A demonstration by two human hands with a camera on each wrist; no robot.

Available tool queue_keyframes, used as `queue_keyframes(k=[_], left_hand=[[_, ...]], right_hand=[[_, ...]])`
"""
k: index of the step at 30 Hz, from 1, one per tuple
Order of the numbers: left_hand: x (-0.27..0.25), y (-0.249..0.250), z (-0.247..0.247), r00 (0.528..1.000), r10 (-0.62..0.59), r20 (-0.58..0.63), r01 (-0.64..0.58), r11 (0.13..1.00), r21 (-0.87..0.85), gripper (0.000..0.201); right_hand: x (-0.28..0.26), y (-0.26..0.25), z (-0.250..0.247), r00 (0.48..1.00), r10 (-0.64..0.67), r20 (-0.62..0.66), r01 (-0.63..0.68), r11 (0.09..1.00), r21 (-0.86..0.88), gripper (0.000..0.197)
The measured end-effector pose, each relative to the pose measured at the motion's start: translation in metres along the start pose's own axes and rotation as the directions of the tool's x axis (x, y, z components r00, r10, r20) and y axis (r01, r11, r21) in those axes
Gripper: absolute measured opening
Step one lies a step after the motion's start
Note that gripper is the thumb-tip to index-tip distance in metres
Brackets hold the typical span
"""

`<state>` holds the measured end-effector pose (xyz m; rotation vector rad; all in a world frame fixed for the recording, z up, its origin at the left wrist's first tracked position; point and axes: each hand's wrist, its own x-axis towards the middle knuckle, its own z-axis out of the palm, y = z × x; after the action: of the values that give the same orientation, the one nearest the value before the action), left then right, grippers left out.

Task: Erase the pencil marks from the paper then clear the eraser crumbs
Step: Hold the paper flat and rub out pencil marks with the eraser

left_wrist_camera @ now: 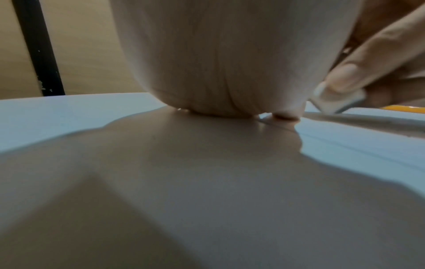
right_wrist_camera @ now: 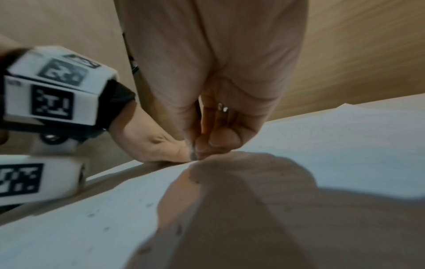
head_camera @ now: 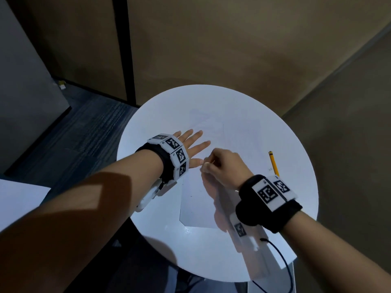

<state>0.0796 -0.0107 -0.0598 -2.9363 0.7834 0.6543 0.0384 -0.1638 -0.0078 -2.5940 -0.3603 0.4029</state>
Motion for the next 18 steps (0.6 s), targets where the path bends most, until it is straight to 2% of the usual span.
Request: queue_keyframes(k=[2,3,5,7,8,10,11,13,15,18], left_hand=[[-0.001,0.001,0.000,1.000,0.001,0.001,-0.001,1.000,0.002,0.062],[-0.002,0.001,-0.001,1.000,0.004,0.003,-0.004,1.000,-0.002,0.062],[-0.002,-0.001,-0.001,1.000,0.006,0.010,-0.006,1.000,-0.018,0.062],[-0.001,-0.001,0.000,1.000,0.002,0.019,-0.002,1.000,-0.031,0.063],[-0.001,-0.001,0.000,1.000,0.000,0.018,0.000,0.999,-0.032,0.062],[0.000,-0.001,0.001,1.000,-0.003,0.012,0.003,0.999,-0.032,0.062],[0.000,-0.001,0.001,1.000,-0.003,0.011,0.003,0.999,-0.034,0.062],[-0.001,-0.001,0.002,1.000,-0.005,0.016,0.006,0.999,-0.043,0.062],[-0.002,0.001,-0.001,1.000,-0.010,0.024,0.012,0.998,-0.058,0.062],[-0.004,0.006,-0.015,1.000,-0.012,-0.008,0.011,0.992,-0.124,0.057]], right_hand=[[-0.002,0.001,0.008,0.999,0.000,-0.046,0.000,1.000,-0.013,0.012],[-0.007,0.002,0.010,0.999,-0.030,-0.026,0.029,0.999,-0.030,0.013],[-0.017,0.002,0.007,0.992,-0.080,0.096,0.087,0.993,-0.074,0.021],[-0.020,0.003,-0.002,0.976,-0.056,0.211,0.073,0.994,-0.076,0.030],[-0.018,0.006,-0.007,0.977,-0.019,0.213,0.024,1.000,-0.021,0.030],[-0.013,0.016,-0.012,0.989,0.109,0.101,-0.129,0.967,0.221,0.022],[-0.011,0.021,-0.013,0.980,0.194,0.045,-0.197,0.913,0.357,0.017],[-0.012,0.028,-0.015,0.945,0.325,0.037,-0.293,0.789,0.541,0.012],[-0.016,0.032,-0.014,0.930,0.358,0.083,-0.334,0.732,0.593,0.009],[-0.022,0.034,-0.013,0.932,0.342,0.122,-0.347,0.742,0.573,0.010]])
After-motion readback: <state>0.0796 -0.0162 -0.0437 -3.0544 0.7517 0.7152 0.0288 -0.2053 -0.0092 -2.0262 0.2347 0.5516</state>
